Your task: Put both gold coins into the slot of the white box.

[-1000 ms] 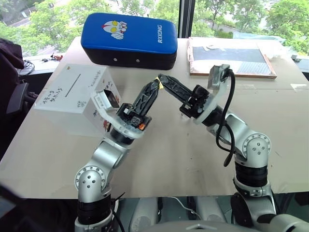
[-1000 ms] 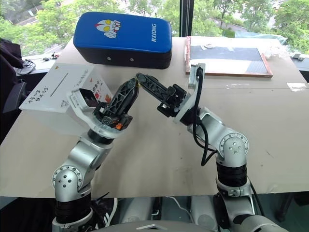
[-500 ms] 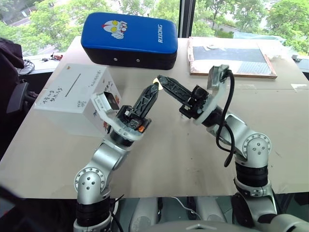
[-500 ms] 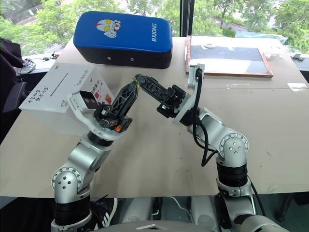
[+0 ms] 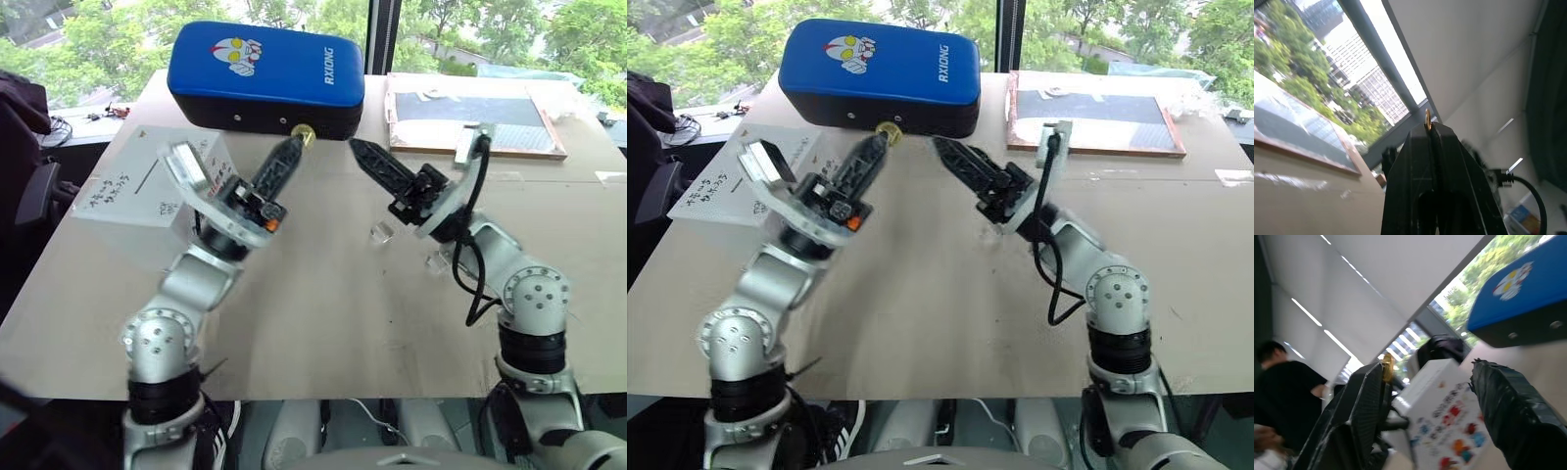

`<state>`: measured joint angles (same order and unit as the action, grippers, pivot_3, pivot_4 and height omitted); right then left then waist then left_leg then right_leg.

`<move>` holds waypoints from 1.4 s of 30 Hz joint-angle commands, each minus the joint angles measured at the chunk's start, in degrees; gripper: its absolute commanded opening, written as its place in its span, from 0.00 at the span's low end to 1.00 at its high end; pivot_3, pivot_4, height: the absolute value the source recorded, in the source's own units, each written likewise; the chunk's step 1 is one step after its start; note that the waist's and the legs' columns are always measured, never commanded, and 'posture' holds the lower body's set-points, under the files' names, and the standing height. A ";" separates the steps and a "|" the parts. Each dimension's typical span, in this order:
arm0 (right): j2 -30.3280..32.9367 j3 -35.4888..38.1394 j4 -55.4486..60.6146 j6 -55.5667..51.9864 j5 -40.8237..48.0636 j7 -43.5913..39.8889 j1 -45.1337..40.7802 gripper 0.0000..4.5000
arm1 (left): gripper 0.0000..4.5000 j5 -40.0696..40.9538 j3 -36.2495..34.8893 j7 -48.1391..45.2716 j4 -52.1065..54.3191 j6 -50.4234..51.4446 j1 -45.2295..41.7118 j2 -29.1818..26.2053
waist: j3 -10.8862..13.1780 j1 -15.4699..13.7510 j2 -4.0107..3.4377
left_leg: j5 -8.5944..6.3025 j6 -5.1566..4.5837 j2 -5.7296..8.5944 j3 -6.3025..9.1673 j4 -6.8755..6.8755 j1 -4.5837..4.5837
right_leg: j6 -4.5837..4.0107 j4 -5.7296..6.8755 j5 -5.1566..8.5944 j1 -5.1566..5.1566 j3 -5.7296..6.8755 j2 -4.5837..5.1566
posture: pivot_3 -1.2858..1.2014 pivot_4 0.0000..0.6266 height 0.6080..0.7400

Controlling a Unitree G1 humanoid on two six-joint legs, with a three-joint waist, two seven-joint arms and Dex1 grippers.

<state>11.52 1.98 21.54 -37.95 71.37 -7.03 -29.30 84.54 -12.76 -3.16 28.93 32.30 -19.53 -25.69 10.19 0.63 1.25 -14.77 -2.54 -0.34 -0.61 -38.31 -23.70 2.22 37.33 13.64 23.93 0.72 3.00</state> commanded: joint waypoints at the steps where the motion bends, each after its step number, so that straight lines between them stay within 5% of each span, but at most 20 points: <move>1: 2.63 -0.24 2.23 8.24 -10.74 -11.54 -1.04 0.70 | 0.00 -5.26 -2.64 3.66 -0.26 3.98 -5.60 -9.70 | 0.02 0.05 0.00 | 0.00 0.00 0.00 0.09 0.01 -0.06 | 0.01 -0.05 0.00 0.03 0.01 -0.02 | 0.52 0.24 1.00; 6: 11.78 -6.62 1.39 14.34 -24.45 -30.13 -2.64 0.70 | 0.00 -9.34 -4.27 5.89 -4.38 11.86 -10.86 -23.47 | 0.06 0.34 -0.05 | 0.01 0.02 -0.01 0.04 0.14 -0.02 | 0.02 -0.09 0.01 0.12 0.02 -0.06 | 0.52 0.24 1.00; 13: 13.76 -6.49 1.91 13.32 -23.61 -40.40 -2.75 0.70 | 0.00 -14.21 -8.35 8.02 -12.32 21.85 -11.26 -34.82 | 0.09 0.06 -0.04 | 0.17 0.30 -0.04 0.18 0.24 -0.05 | 0.02 -0.09 0.01 0.21 0.06 -0.06 | 0.52 0.24 1.00; 40: 11.32 -6.56 -1.46 14.21 -28.76 -43.53 -4.06 0.70 | 0.00 -30.49 -15.21 2.92 -10.46 32.42 0.89 -32.52 | 0.07 0.17 -0.06 | 0.25 0.49 0.09 0.18 0.23 0.09 | -0.01 0.31 -0.01 0.22 -0.04 0.57 | 0.52 0.24 1.00; 42: 11.16 -6.49 -1.50 14.22 -28.92 -43.68 -4.01 0.72 | 0.12 -31.35 -15.38 2.02 -10.56 31.80 0.92 -31.78 | 0.06 0.16 -0.07 | 0.25 0.49 0.09 0.18 0.23 0.10 | -0.01 0.33 -0.01 0.23 -0.03 0.57 | 0.52 0.24 1.00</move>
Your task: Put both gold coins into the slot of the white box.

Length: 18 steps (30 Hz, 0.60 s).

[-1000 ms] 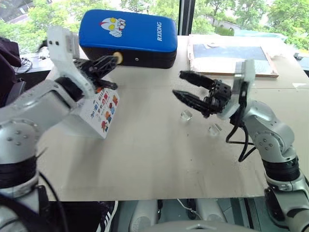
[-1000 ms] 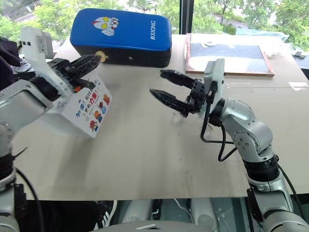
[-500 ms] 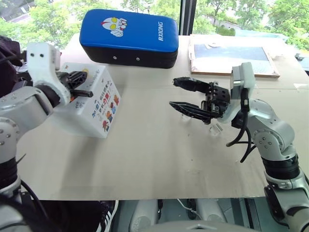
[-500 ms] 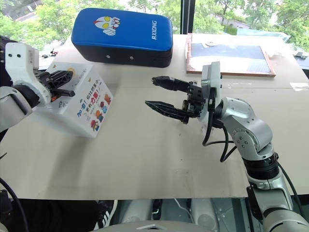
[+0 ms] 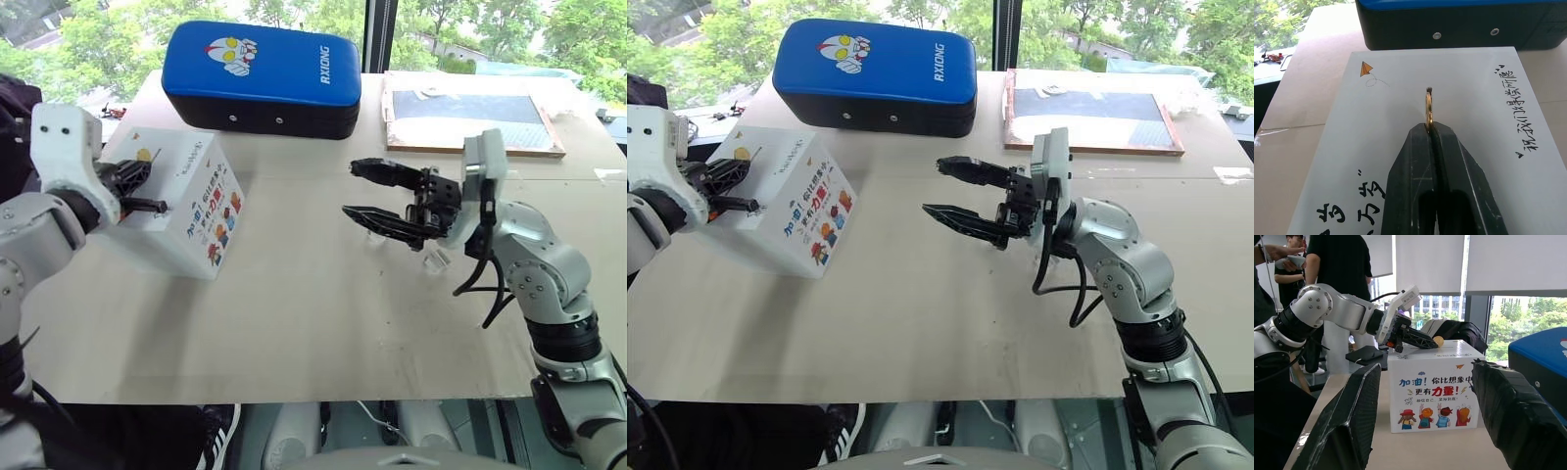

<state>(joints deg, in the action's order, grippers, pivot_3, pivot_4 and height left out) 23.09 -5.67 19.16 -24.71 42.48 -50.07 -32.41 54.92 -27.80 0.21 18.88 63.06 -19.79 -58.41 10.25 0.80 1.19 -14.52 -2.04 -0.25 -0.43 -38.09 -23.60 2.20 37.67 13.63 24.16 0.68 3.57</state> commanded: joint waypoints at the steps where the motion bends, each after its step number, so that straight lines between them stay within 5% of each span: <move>1: -0.47 1.22 0.87 1.01 -0.10 -0.72 -0.78 0.72 | 0.16 -2.54 -0.06 -2.60 -0.58 0.39 1.57 0.74 | -0.01 -0.02 -0.01 | 0.00 0.00 0.00 0.00 0.00 0.00 | 0.00 0.00 0.00 0.00 0.00 0.00 | 0.52 0.24 1.00; 8: 0.46 2.82 1.38 0.89 -0.34 -1.04 1.06 0.72 | 0.80 -10.21 0.43 -9.92 0.96 -9.06 1.40 0.62 | -0.02 -0.39 -0.01 | 0.01 0.01 0.05 0.01 -0.01 -0.03 | -0.01 0.00 0.00 -0.01 0.03 0.08 | 0.52 0.24 1.00; 13: 3.16 6.35 1.95 -0.02 1.07 -1.51 5.20 0.72 | 0.80 3.86 -2.81 -18.96 10.68 -14.66 -4.49 8.37 | -0.04 -1.37 0.09 | 0.00 0.00 0.08 0.08 -0.19 -0.23 | -0.01 -0.09 -0.01 0.00 0.12 0.18 | 0.52 0.24 1.00; 18: 10.08 8.36 3.42 1.64 -1.66 -5.99 16.84 0.72 | 0.80 18.87 -1.52 -25.43 23.80 -10.74 11.09 10.07 | -0.08 -1.11 -0.02 | -0.02 -0.03 0.11 -0.04 -0.04 -0.20 | 0.01 -0.38 0.00 -0.05 0.00 0.33 | 0.52 0.24 1.00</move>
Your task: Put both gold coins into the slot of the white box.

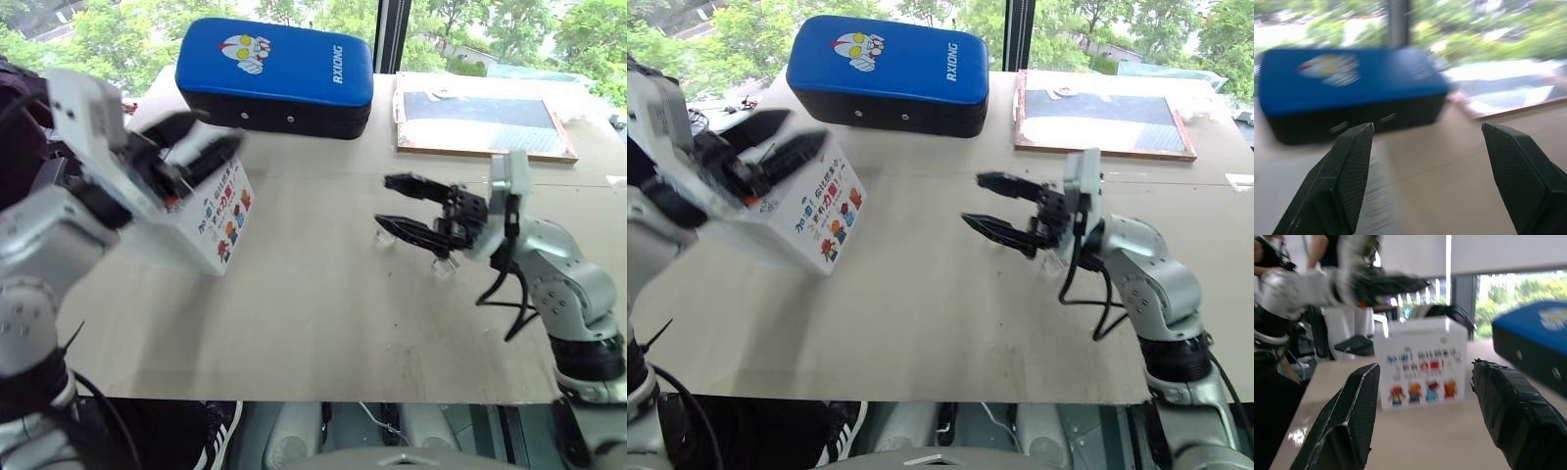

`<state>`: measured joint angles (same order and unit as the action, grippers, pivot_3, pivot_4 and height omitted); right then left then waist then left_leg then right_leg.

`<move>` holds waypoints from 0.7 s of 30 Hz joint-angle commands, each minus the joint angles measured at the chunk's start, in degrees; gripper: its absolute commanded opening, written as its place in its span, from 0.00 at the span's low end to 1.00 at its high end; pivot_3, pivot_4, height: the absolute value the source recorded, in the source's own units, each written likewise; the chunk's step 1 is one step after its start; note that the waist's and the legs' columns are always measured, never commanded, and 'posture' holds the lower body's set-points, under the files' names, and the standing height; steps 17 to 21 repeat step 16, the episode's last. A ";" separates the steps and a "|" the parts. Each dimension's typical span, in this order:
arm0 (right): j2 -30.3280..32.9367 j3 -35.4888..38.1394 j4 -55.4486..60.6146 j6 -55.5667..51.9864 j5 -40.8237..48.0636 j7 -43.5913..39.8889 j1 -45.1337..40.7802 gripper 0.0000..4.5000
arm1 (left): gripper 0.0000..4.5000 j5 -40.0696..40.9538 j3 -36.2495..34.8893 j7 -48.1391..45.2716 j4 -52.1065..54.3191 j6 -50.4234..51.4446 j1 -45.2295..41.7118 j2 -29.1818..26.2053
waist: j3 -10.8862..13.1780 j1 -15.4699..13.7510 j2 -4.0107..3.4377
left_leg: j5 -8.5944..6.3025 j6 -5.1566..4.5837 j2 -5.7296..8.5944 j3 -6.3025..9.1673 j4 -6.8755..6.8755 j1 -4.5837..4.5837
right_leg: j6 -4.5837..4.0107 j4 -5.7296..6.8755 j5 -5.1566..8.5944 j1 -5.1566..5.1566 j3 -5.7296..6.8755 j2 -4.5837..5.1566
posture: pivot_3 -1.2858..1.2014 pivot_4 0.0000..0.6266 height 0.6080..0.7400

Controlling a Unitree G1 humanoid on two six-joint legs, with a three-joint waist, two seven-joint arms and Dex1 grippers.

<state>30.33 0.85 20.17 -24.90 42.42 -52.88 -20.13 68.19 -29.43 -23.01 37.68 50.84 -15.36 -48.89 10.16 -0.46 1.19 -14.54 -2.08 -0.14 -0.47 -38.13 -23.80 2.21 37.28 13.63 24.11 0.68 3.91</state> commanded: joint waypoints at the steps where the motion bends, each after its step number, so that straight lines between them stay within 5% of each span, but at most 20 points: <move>1: 3.33 2.44 2.07 2.70 -2.28 -3.13 6.89 0.72 | 0.80 4.24 1.63 -1.01 5.97 0.95 9.52 1.63 | 0.01 0.35 -0.03 | 0.00 0.00 0.00 -0.01 0.04 0.02 | 0.01 -0.01 0.01 0.00 -0.02 -0.02 | 0.52 0.24 1.00; 8: 1.77 7.55 -4.77 11.36 -10.61 2.47 20.18 0.72 | 0.80 -20.57 18.40 1.95 5.14 -12.07 25.25 13.59 | -0.06 0.01 -0.16 | -0.16 -0.30 -0.07 -0.04 0.02 0.50 | -0.25 0.12 0.14 -0.43 -0.07 -0.30 | 0.52 0.24 1.00; 13: 4.27 9.58 -8.95 21.01 -17.26 -0.52 29.60 0.72 | 0.80 -35.30 27.48 -2.35 -1.45 -21.42 29.10 14.49 | -0.08 -0.49 -0.16 | -0.16 -0.33 -0.07 -0.31 -0.18 0.98 | -0.29 0.30 0.15 -0.79 -0.23 -0.33 | 0.52 0.24 1.00; 21: 4.33 9.83 -10.01 23.76 -18.77 -0.77 31.70 0.72 | 0.80 -38.44 28.66 -4.01 -4.11 -24.74 29.71 15.34 | -0.08 -0.37 -0.16 | -0.16 -0.34 -0.11 -0.38 -0.19 1.00 | -0.28 0.33 0.15 -0.77 -0.28 -0.36 | 0.52 0.24 1.00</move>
